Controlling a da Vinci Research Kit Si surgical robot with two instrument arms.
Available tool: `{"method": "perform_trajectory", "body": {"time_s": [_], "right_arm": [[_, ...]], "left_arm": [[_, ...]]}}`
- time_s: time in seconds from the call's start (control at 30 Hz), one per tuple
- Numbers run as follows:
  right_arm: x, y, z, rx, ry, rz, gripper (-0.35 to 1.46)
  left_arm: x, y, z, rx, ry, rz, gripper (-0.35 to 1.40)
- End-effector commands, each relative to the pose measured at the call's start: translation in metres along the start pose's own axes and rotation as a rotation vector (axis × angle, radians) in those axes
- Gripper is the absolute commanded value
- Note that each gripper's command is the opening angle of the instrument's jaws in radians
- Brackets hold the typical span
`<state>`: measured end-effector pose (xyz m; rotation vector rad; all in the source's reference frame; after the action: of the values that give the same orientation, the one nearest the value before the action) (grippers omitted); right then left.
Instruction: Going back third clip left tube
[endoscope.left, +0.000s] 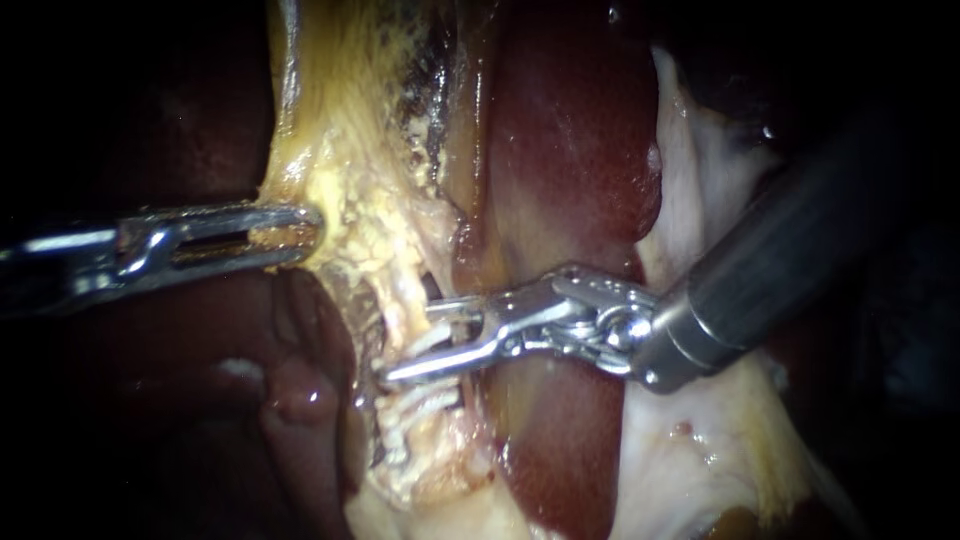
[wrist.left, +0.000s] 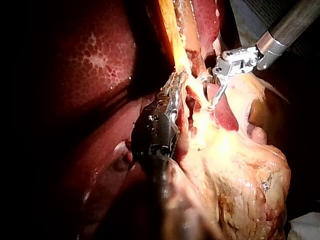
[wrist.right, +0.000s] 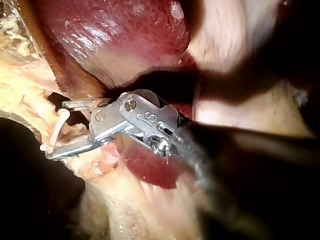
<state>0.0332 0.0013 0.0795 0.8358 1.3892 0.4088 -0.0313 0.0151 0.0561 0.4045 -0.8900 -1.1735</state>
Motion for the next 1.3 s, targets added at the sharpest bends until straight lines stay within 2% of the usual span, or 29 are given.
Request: {"method": "perform_trajectory", "body": {"time_s": [0.03, 0.17, 0.33, 0.53, 0.7, 0.93, 1.1, 1.3], "right_arm": [[-0.0001, -0.0001, -0.0005, -0.003, 0.0, -0.012, 0.6], [-0.0003, -0.0007, -0.0029, -0.01, -0.001, -0.075, 0.6], [0.0002, -0.0014, -0.0052, -0.032, 0.001, -0.118, 0.6], [0.0026, -0.0024, -0.0086, -0.042, 0.001, -0.184, 0.6], [0.0048, -0.0036, -0.0112, -0.052, -0.019, -0.219, 0.6], [0.0065, -0.0049, -0.013, -0.055, -0.034, -0.265, 0.6], [0.0065, -0.0051, -0.0131, -0.055, -0.036, -0.292, 0.6], [0.0065, -0.0051, -0.0131, -0.055, -0.037, -0.305, 0.6]], "left_arm": [[0.0, 0.0, 0.0, 0.001, 0.0, 0.0, -0.35], [0.0, 0.0, 0.0, 0.002, 0.0, 0.0, -0.35], [0.0, 0.0001, 0.0, 0.002, 0.0, 0.0, -0.35], [0.0, 0.0001, 0.0, 0.002, 0.0, 0.001, -0.35], [0.0, 0.0005, 0.0001, 0.004, 0.001, 0.002, -0.35], [0.0007, 0.0013, 0.0008, -0.003, 0.012, 0.013, -0.35], [0.0022, 0.0025, 0.0029, -0.016, 0.027, 0.005, -0.35], [0.0042, 0.0042, 0.0074, -0.014, 0.072, -0.004, -0.35]]}}
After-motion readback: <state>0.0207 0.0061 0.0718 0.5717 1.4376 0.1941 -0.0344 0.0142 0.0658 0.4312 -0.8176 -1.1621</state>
